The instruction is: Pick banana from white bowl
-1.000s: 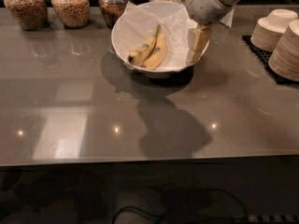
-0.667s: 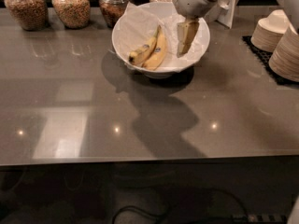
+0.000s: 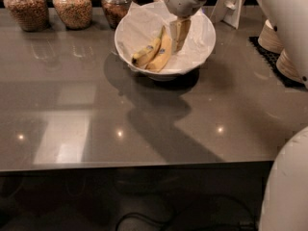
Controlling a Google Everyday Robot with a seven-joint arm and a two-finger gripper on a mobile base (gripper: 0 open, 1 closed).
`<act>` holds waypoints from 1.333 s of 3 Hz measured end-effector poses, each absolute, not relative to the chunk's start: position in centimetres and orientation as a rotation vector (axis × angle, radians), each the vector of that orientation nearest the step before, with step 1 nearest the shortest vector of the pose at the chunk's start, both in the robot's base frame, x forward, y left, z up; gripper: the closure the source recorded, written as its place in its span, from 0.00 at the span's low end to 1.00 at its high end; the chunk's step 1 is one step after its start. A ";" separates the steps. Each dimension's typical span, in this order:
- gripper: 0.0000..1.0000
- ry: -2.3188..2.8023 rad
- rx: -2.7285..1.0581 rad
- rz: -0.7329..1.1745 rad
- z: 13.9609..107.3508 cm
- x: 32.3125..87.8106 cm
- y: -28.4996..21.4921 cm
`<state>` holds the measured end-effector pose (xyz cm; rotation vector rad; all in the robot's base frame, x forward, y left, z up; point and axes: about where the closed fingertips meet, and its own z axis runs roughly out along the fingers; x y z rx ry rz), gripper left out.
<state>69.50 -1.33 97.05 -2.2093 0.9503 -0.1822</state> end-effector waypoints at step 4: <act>0.37 0.871 -2.344 0.094 92.0 68.5 1.7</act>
Offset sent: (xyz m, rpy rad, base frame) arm 0.0075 0.0253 -0.0445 0.0386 0.1296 0.1127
